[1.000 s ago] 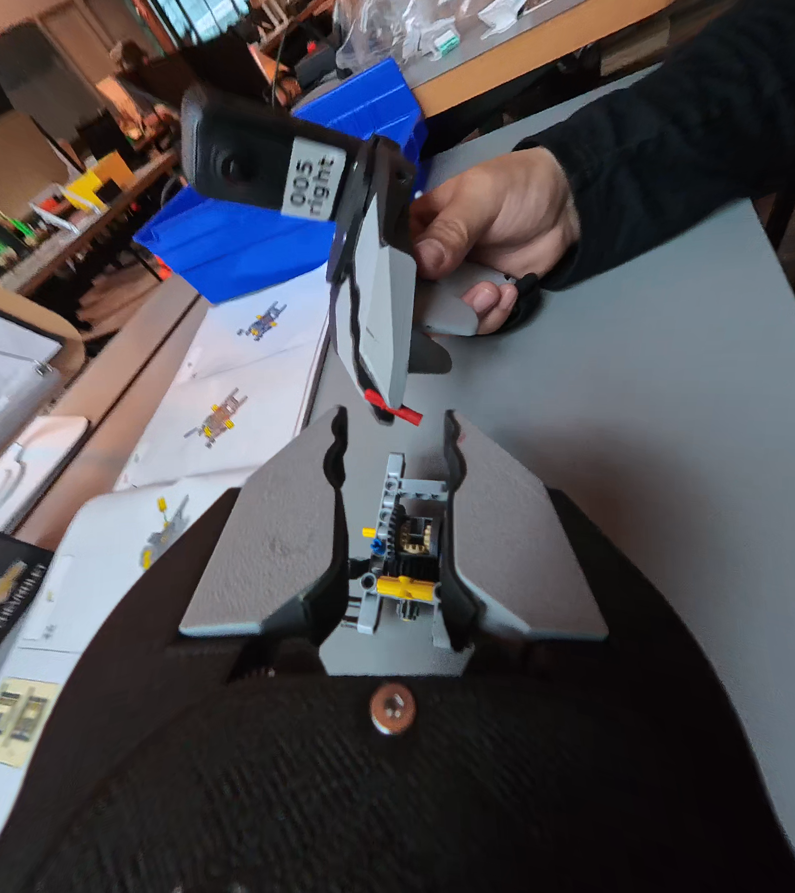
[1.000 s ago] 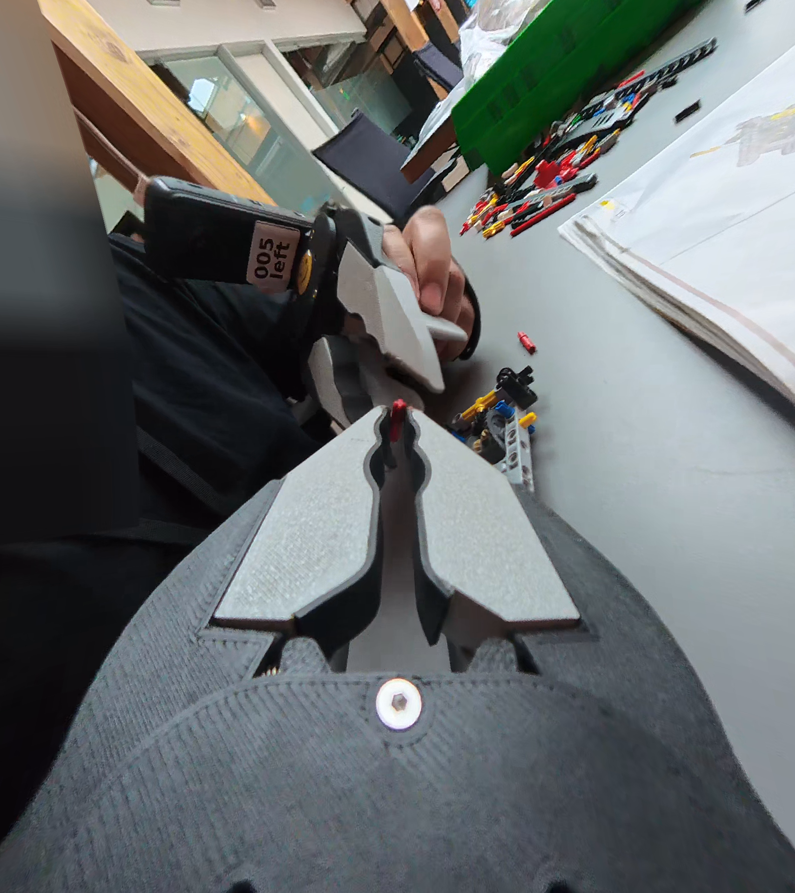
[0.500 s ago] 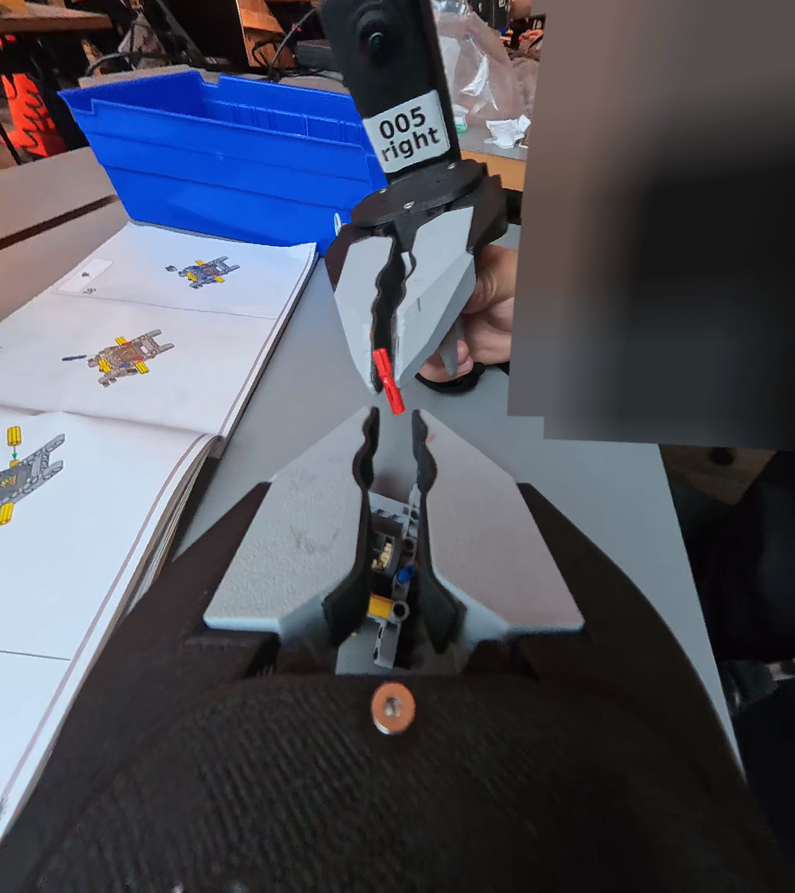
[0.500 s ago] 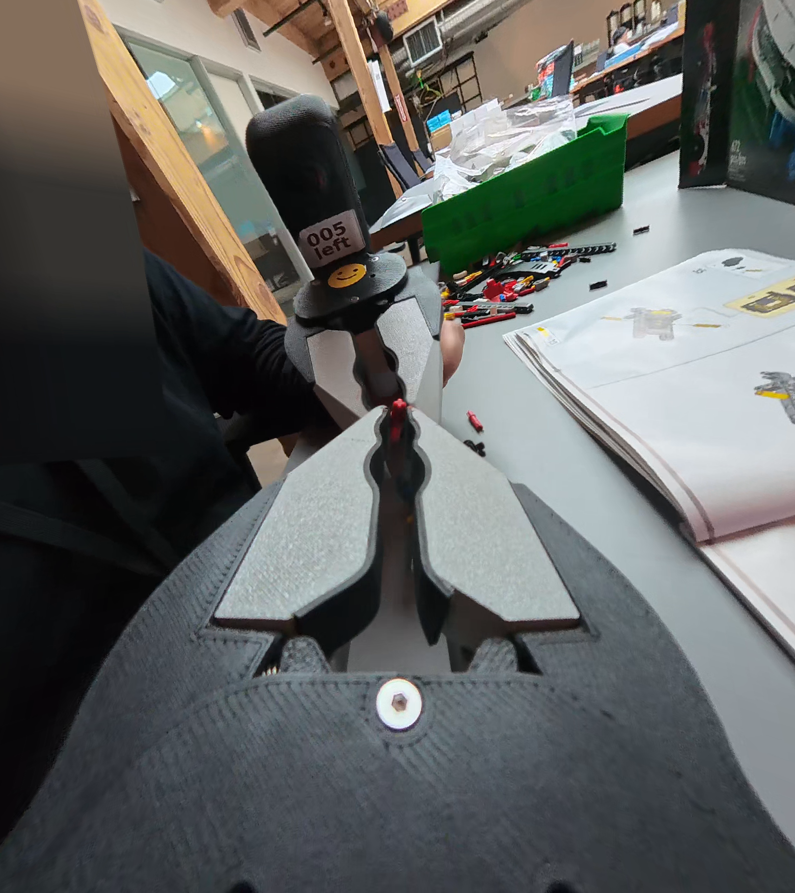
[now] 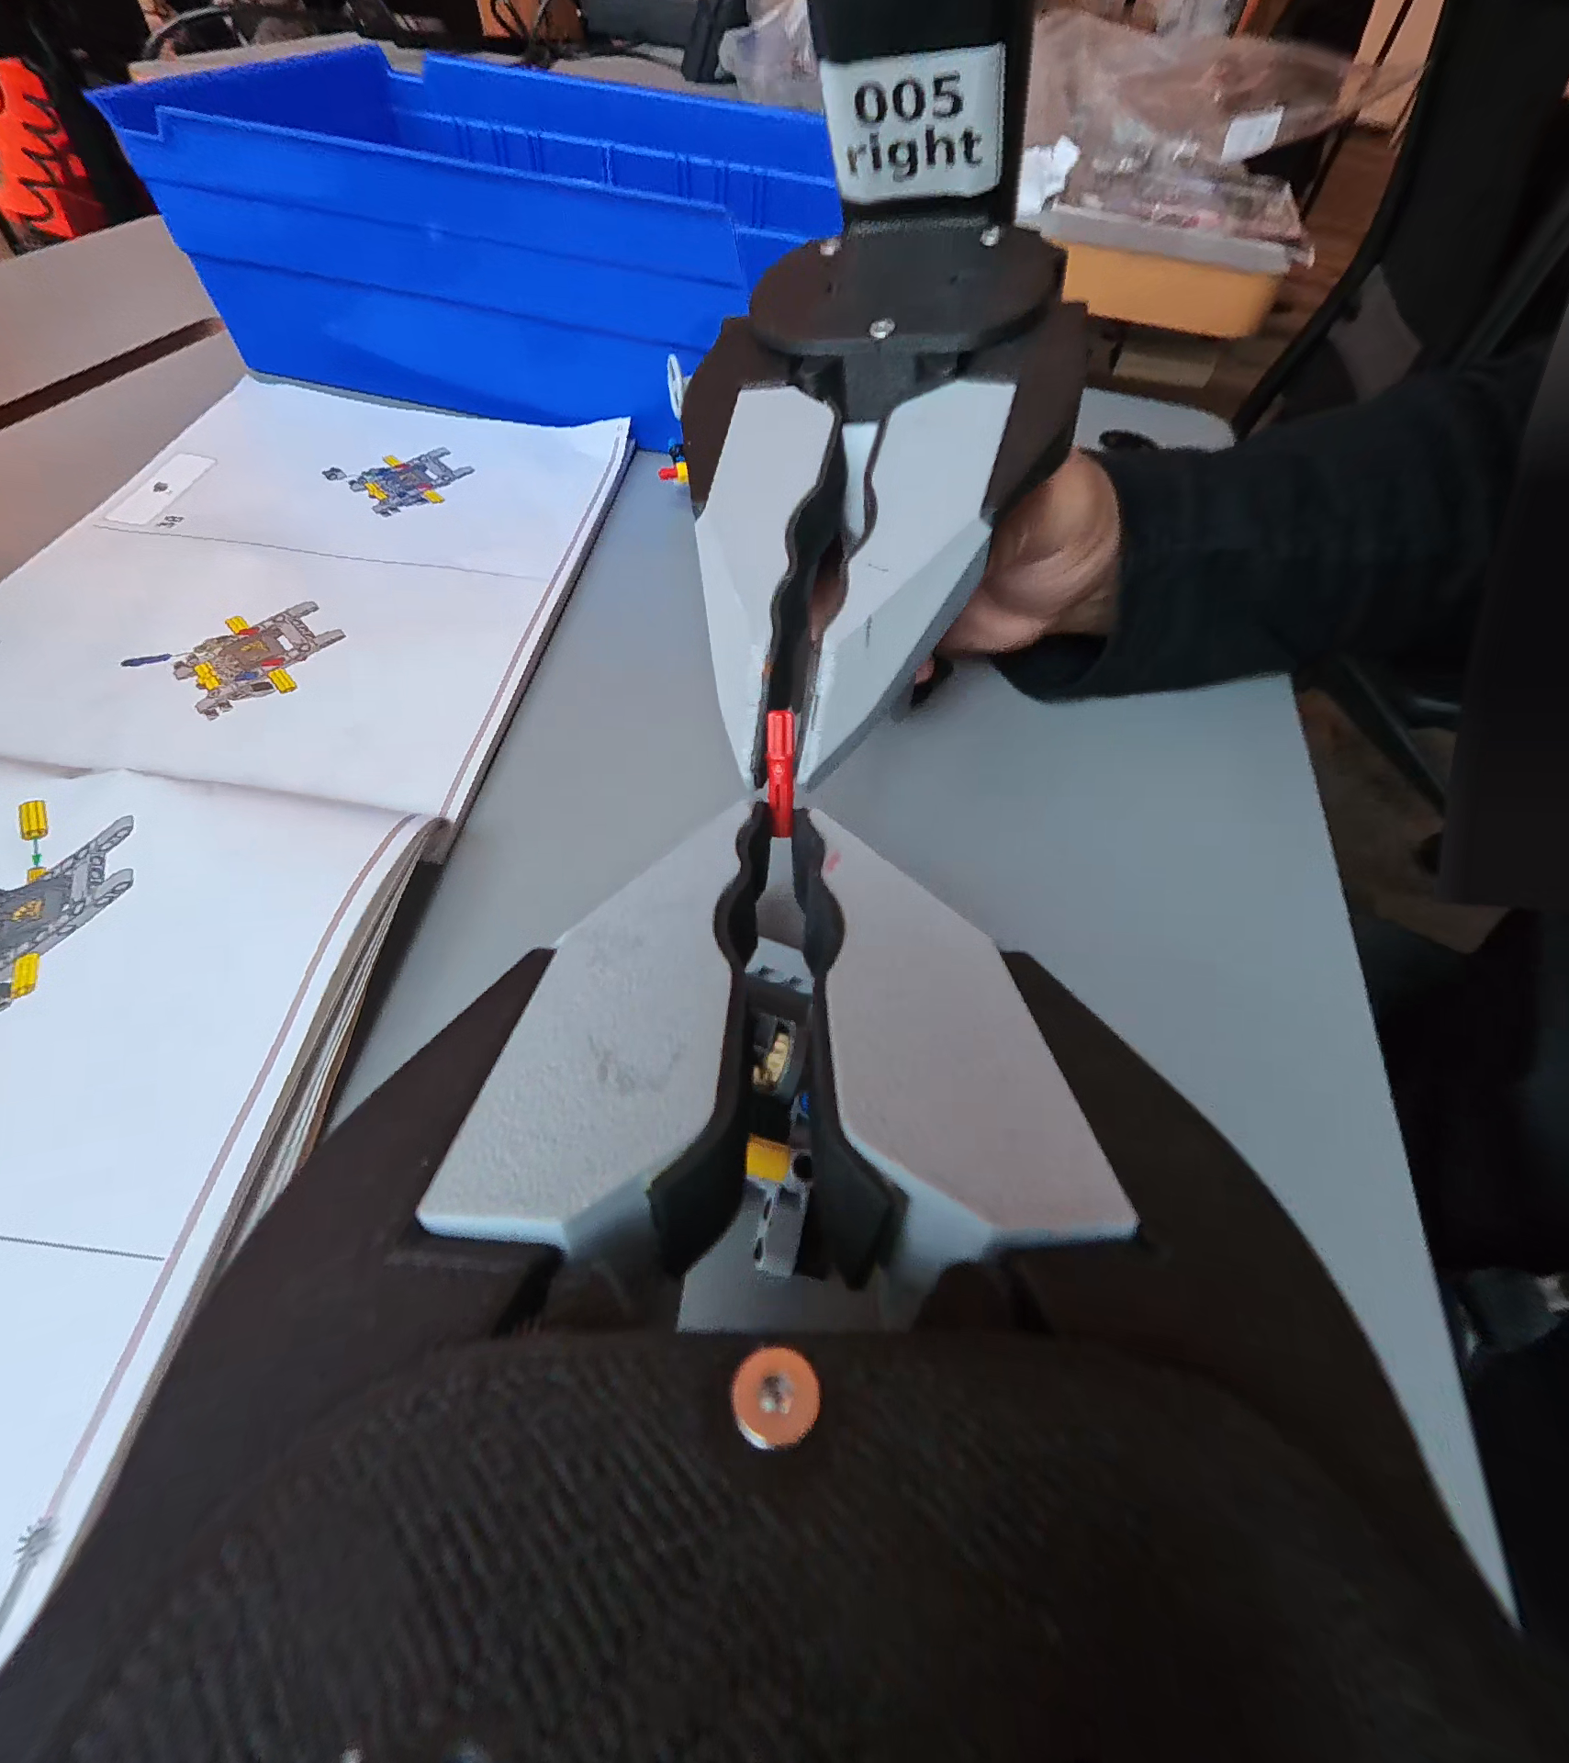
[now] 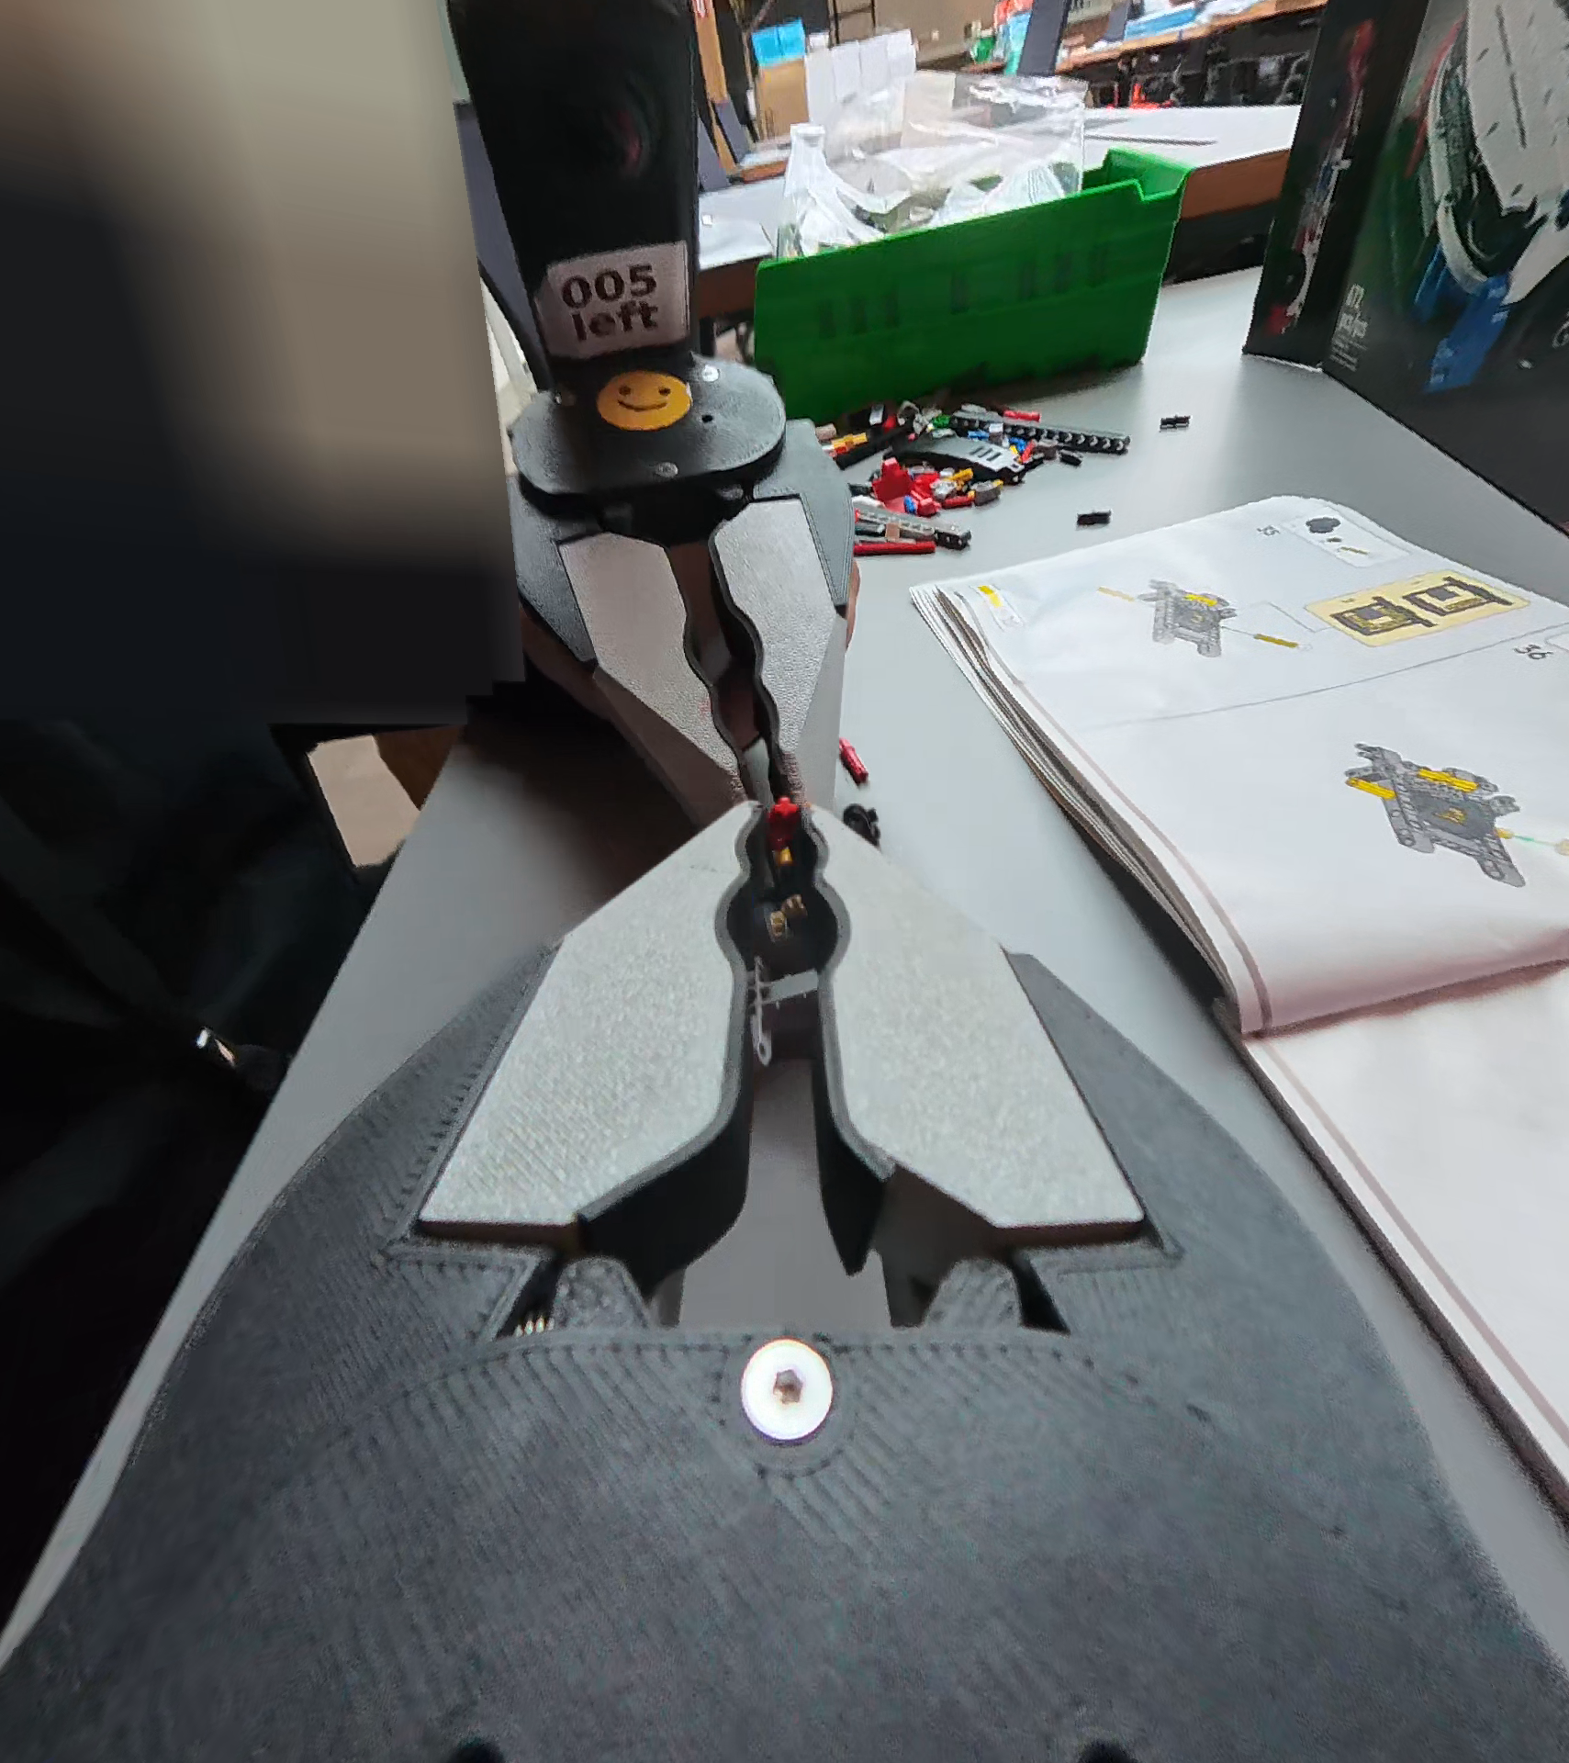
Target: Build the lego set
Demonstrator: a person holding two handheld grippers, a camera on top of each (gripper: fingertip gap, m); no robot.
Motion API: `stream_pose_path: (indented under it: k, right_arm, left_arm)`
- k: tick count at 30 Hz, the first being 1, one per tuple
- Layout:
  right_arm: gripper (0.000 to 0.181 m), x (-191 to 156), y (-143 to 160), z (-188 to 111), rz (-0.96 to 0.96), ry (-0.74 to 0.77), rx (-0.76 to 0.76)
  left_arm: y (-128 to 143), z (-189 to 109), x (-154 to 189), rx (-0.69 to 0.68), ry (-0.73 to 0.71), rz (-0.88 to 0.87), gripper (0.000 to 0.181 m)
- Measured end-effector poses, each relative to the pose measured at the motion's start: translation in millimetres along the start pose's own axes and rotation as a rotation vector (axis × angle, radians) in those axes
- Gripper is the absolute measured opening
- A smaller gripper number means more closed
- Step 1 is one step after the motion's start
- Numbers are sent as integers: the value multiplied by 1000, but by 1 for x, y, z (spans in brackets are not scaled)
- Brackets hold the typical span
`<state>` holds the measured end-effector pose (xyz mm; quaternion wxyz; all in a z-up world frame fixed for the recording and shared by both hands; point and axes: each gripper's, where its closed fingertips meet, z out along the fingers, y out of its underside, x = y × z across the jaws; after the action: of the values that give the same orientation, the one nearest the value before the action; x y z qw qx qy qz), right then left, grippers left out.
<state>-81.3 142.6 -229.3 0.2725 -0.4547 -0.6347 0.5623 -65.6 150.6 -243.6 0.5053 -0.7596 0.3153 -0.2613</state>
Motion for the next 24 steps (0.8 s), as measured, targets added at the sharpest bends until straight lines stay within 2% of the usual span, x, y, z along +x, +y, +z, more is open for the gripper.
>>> stream_pose_path:
  k: [11, 21, 24]
  right_arm:
    - [2, -6, 3, -1, -91, 41, -39]
    - [1, 0, 13, -2, -17, 50, -84]
    - [1, 2, 16, -2, -3, 53, -100]
  left_arm:
    - [6, 3, 6, -41, -15, 89, 2]
    - [14, 4, 0, -87, -30, 102, 2]
    - [16, 5, -2, -105, -65, 157, 2]
